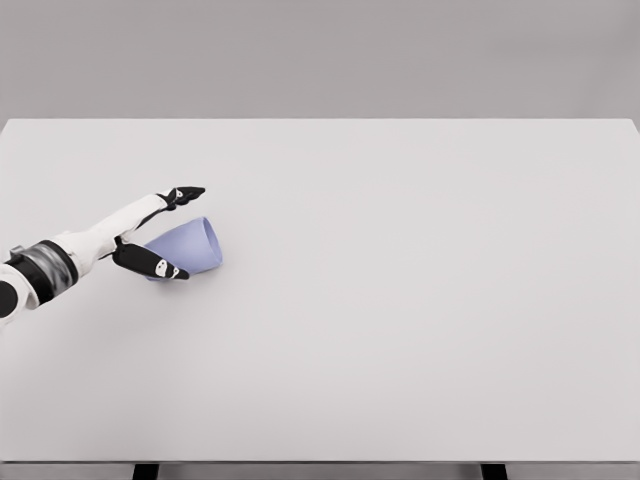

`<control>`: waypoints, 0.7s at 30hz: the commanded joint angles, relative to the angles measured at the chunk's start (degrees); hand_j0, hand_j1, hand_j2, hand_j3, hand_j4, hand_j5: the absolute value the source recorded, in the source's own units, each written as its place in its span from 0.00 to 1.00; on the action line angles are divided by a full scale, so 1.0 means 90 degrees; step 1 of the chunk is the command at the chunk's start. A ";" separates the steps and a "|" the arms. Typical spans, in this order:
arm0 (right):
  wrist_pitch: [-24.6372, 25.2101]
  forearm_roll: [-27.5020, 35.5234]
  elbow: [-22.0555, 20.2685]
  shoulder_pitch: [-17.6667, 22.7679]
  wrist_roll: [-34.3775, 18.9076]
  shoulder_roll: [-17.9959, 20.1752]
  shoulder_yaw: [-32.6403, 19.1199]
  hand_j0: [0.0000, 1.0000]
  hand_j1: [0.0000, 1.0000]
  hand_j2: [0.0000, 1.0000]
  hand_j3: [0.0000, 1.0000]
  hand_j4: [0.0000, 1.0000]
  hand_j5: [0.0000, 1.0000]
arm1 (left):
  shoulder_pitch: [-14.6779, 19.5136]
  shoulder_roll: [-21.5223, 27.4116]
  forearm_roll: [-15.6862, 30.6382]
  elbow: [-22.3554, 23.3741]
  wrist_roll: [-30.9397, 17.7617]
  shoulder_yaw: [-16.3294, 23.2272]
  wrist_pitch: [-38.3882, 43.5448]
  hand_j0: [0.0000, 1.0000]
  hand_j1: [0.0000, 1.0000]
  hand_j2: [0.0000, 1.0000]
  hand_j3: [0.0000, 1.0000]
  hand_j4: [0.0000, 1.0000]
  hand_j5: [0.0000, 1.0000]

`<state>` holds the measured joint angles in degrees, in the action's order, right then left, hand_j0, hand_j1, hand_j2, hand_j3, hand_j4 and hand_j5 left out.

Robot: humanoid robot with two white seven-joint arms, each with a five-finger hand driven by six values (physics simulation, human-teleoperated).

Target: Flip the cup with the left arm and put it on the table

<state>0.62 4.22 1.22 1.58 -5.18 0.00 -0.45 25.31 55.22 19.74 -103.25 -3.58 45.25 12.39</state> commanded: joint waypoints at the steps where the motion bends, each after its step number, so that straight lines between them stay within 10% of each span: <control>1: 0.0000 0.0000 0.0001 -0.0010 -0.0001 0.0000 0.0001 1.00 1.00 1.00 1.00 1.00 1.00 | 0.0000 -0.0042 0.0003 -0.0002 0.0007 0.0012 0.0088 1.00 1.00 1.00 1.00 1.00 1.00; 21: 0.0000 0.0000 0.0001 -0.0010 -0.0001 0.0000 0.0001 1.00 1.00 1.00 1.00 1.00 1.00 | -0.0156 -0.0335 -0.0192 -0.0002 0.0661 0.0041 0.0489 1.00 1.00 1.00 1.00 1.00 1.00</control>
<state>0.62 4.23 1.22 1.49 -5.18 0.00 -0.44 23.91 52.47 18.58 -103.25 1.59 45.63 16.52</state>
